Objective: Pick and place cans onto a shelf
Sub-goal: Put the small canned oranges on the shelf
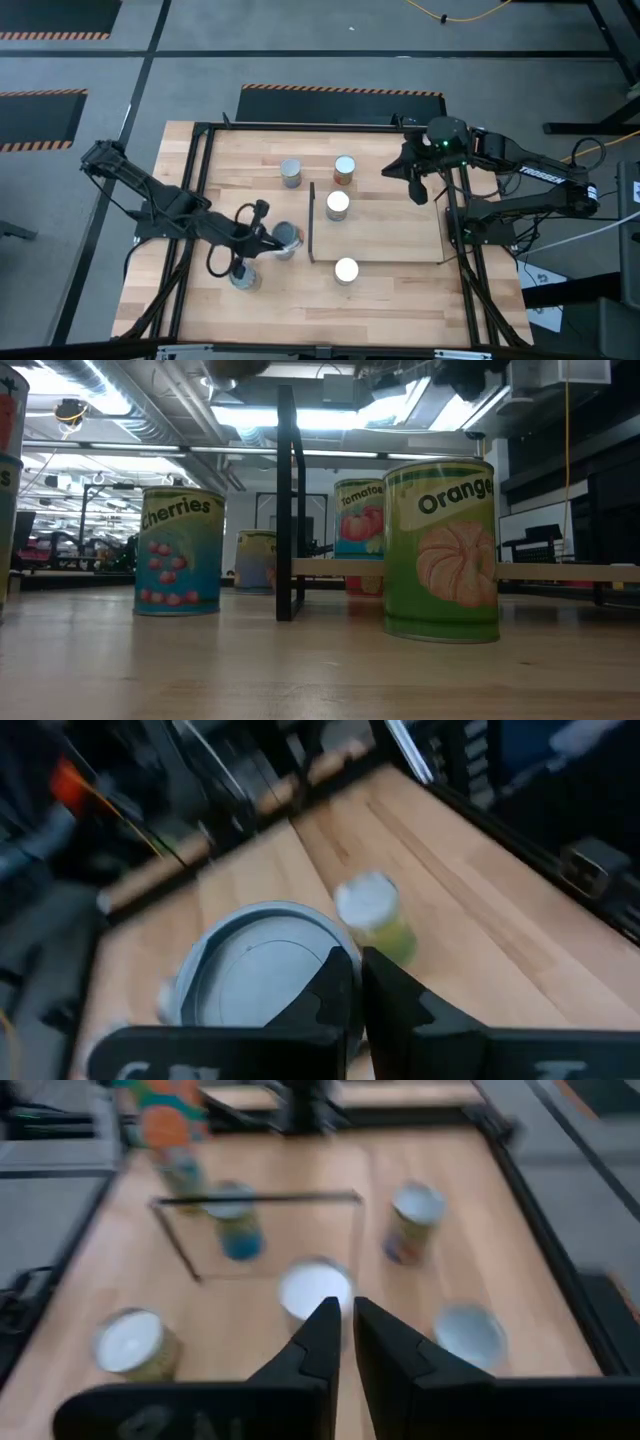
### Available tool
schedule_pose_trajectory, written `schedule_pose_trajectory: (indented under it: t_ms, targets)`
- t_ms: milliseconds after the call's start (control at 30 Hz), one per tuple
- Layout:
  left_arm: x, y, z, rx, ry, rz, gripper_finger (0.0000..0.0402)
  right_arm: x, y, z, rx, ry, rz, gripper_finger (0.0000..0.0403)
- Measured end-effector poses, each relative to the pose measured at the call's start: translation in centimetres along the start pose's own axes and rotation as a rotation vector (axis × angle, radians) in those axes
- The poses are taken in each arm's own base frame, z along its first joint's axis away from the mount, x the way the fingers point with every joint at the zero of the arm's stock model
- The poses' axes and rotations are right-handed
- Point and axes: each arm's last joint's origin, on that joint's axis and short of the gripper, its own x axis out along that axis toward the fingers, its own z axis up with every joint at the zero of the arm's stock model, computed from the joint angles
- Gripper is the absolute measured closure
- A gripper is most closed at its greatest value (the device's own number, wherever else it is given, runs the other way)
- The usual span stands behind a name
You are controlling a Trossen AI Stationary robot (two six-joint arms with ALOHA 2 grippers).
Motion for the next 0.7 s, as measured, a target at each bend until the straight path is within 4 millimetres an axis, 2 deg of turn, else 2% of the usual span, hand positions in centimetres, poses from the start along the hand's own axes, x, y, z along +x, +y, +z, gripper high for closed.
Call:
schedule_pose_trajectory:
  t_ms: [167, 300, 700]
  targets:
    - [0.2, 1.2, 0.5, 0.061, -0.071, 0.035, 0.0393, 0.8, 0.1, 1.0, -0.131, -0.098, 0.132, 0.0364]
    - [0.7, 2.3, 0.4, 0.043, -0.108, 0.008, 0.0393, 1.9, -0.1, 1.7, -0.209, -0.161, 0.201, 0.0363]
    - [2.3, 4.4, -0.3, 0.007, -0.148, -0.064, 0.0393, 6.5, -1.1, 2.1, -0.217, -0.179, 0.284, 0.0363]
